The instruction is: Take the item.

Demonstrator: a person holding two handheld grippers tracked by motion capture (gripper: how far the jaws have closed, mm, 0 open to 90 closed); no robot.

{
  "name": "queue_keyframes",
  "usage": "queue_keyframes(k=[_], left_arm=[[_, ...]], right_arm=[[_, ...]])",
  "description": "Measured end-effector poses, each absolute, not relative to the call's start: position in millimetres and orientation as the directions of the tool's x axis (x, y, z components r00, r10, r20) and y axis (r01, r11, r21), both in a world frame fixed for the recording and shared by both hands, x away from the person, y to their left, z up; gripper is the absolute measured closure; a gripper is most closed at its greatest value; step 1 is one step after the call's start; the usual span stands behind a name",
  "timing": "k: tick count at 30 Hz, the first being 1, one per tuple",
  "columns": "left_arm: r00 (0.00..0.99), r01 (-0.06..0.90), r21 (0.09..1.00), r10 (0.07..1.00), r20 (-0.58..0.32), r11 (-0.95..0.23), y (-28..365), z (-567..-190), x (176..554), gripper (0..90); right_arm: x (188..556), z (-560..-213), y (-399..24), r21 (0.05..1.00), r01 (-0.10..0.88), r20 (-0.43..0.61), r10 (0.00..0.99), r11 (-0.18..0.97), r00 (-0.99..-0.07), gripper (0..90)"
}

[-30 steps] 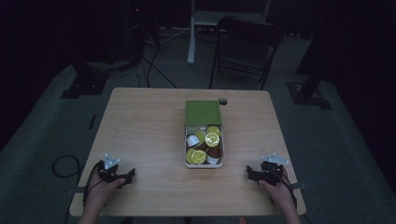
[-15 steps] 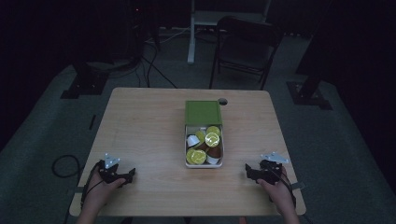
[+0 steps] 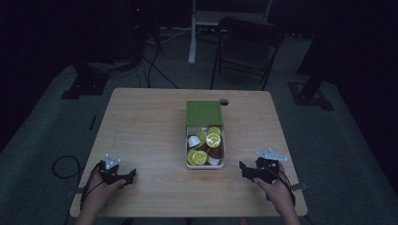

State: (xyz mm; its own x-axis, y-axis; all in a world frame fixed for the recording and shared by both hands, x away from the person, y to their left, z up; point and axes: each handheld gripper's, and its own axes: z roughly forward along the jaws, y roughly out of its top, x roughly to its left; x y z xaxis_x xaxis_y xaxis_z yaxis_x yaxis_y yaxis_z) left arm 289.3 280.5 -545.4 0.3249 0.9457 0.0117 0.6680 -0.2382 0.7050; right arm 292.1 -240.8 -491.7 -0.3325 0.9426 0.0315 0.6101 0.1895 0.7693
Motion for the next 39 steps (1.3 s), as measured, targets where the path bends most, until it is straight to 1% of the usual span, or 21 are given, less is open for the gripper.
queue_keyframes(k=[2,5,6,9,16,19,22,23,30,39], left_arm=[[0.325,0.668,0.705,0.946,0.011,-0.238,281,-545,289,12.5],[0.325,0.668,0.705,0.946,0.011,-0.238,281,-545,289,12.5],[0.325,0.668,0.705,0.946,0.011,-0.238,281,-545,289,12.5],[0.325,0.668,0.705,0.946,0.011,-0.238,281,-545,289,12.5],[0.326,0.668,0.704,0.945,0.013,-0.24,281,-545,289,12.5],[0.326,0.668,0.704,0.945,0.013,-0.24,281,-545,289,12.5],[0.326,0.668,0.704,0.945,0.013,-0.24,281,-545,289,12.5],[0.326,0.668,0.704,0.945,0.012,-0.24,281,-545,289,12.5],[0.326,0.668,0.704,0.945,0.013,-0.24,281,-545,289,12.5],[0.326,0.668,0.704,0.945,0.012,-0.24,281,-545,289,12.5]], right_arm=[[289,-484,-235,0.779,0.595,0.033,0.935,0.197,-0.353,11.0],[288,-479,-231,0.788,0.58,0.028,0.929,0.207,-0.369,13.4],[286,-473,-224,0.798,0.561,0.025,0.918,0.22,-0.395,13.5],[283,-467,-216,0.805,0.544,0.023,0.904,0.236,-0.426,13.2],[278,-454,-201,0.828,0.504,0.02,0.884,0.247,-0.467,13.0],[276,-447,-191,0.839,0.478,0.019,0.864,0.26,-0.503,13.9],[275,-445,-186,0.843,0.469,0.021,0.854,0.265,-0.52,13.9],[274,-444,-181,0.846,0.459,0.024,0.84,0.272,-0.542,14.4],[273,-444,-162,0.845,0.427,-0.001,0.8,0.321,-0.6,16.0],[273,-447,-141,0.846,0.413,0.012,0.762,0.338,-0.647,16.0]])
